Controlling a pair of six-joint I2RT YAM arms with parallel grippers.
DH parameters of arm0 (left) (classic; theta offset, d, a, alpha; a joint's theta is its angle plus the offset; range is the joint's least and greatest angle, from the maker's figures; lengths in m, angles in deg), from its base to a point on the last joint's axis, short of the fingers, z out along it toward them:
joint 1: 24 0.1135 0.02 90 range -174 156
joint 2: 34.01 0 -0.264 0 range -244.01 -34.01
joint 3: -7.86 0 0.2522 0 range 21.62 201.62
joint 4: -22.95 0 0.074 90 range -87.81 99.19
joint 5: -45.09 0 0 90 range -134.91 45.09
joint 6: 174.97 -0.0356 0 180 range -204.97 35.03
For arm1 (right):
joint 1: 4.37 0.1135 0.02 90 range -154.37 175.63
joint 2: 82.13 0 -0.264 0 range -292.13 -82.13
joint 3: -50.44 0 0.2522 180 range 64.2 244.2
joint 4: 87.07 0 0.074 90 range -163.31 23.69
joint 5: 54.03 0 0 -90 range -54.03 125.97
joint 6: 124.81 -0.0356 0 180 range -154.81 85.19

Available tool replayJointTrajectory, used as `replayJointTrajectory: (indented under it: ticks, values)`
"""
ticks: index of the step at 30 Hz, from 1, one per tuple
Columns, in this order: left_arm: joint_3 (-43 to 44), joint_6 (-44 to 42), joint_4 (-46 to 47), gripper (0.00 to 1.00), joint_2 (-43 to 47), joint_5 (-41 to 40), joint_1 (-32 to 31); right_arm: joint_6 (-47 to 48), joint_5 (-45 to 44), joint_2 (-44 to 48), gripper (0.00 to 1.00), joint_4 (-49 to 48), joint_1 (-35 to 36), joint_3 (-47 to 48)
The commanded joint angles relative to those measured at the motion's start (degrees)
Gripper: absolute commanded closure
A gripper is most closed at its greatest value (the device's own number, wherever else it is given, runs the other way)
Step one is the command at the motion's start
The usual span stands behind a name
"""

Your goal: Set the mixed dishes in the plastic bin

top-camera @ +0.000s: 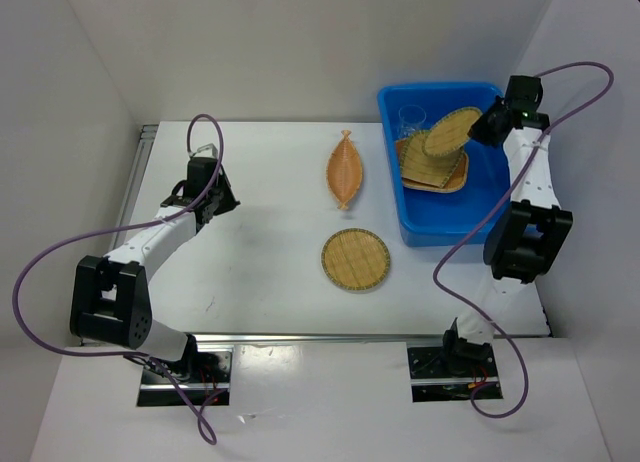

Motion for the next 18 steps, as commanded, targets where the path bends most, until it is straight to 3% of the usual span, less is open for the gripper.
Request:
replayJointTrajectory:
  ticks: [1, 15, 16, 18]
  values:
    - [0.4, 1.1, 2.4, 0.97, -0.1, 0.1, 0.3, 0.2, -1.0, -2.5, 0.99, -2.1, -0.3, -0.1]
    - [-1.2, 3.5, 4.7, 0.97, 0.4, -0.4, 0.3, 0.2, -0.5, -12.0, 0.98, 0.1, 1.4, 4.4]
    - [-1.8, 3.5, 5.2, 0.97, 0.4, -0.4, 0.3, 0.2, -1.1, -12.0, 0.92, 0.8, 1.4, 4.4]
    - [-1.8, 3.5, 5.2, 0.97, 0.4, -0.4, 0.3, 0.7, -1.1, -12.6, 0.71, 2.0, 1.4, 4.4]
